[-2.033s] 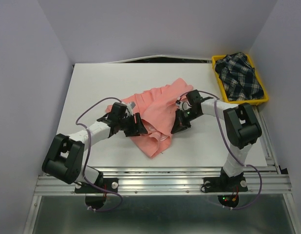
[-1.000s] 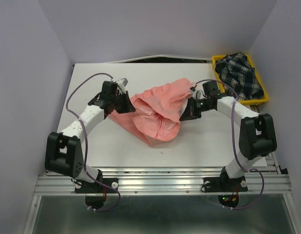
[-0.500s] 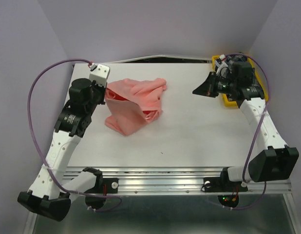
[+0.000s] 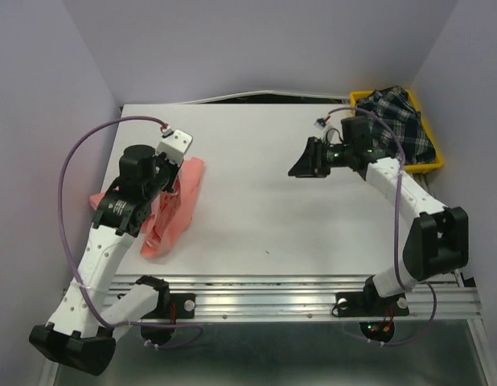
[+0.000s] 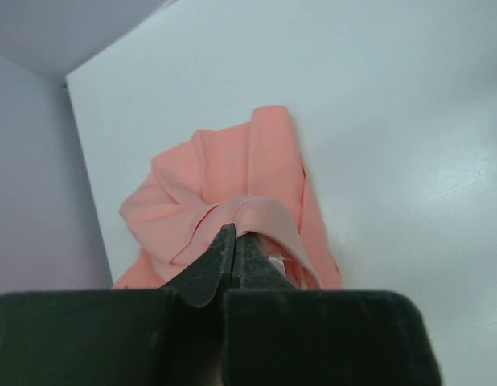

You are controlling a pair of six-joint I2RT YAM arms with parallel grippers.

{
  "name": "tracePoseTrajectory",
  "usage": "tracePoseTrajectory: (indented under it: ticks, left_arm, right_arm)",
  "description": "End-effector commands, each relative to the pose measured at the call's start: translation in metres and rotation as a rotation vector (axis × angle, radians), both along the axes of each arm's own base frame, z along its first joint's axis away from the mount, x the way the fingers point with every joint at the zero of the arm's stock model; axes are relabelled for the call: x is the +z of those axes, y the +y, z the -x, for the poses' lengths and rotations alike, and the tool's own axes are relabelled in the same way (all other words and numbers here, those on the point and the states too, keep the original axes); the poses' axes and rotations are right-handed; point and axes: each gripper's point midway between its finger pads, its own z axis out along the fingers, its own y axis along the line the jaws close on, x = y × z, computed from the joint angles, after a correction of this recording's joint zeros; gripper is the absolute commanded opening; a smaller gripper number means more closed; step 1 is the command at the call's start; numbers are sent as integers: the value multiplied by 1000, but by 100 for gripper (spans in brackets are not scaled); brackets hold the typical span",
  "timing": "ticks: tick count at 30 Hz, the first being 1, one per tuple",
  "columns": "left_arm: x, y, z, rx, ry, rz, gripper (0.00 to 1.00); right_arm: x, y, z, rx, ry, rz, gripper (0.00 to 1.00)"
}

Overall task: Fold and stack the skirts
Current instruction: Flatten the skirt out

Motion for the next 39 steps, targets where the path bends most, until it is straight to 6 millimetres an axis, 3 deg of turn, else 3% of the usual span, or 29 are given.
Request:
tracePoseTrajectory:
  ticks: [1, 5, 8, 10, 12, 13, 15, 16, 19, 21, 24, 29, 34, 39]
  left_arm:
    - [-7, -27, -4, -96, 35, 95, 0]
    - [2, -38, -19, -96, 51, 149, 0]
    - [6, -42, -32, -87, 59, 163, 0]
    - [10, -40, -38, -53, 54, 174, 0]
    - [15, -38, -41, -31, 38, 184, 0]
    - [28, -37, -42, -18, -2, 209, 0]
    - [44, -37, -44, -9, -47, 243, 0]
    - [56, -39, -47, 0, -71, 277, 0]
    - [68, -36, -59, 51, -82, 303, 0]
    - [76, -35, -66, 72, -95, 328, 0]
    - [71, -42, -61, 28, -83, 348, 0]
    - [20, -41, -38, 2, 16, 306, 0]
    - [-32, -31, -10, -7, 118, 229, 0]
    - [-56, -23, 4, 0, 160, 195, 0]
  right_arm:
    - [-36, 45, 18, 65, 89, -51, 52]
    - [-55, 89, 37, 109, 188, -163, 55]
    - [-70, 136, 73, 211, 308, -209, 56]
    - [-88, 157, 85, 220, 411, -214, 56]
    - [-85, 179, 88, 237, 423, -256, 57]
    - [-100, 192, 93, 242, 454, -242, 58]
    - [-98, 206, 84, 234, 476, -274, 58]
    - [-111, 212, 85, 237, 499, -273, 59]
    - [-122, 214, 84, 225, 526, -270, 62]
    - [-120, 212, 86, 219, 541, -272, 73]
    - [-120, 209, 87, 179, 560, -287, 81]
    - [-130, 209, 76, 145, 544, -314, 84]
    - [-141, 190, 58, 67, 559, -324, 80]
    - [-149, 181, 63, 61, 573, -307, 78]
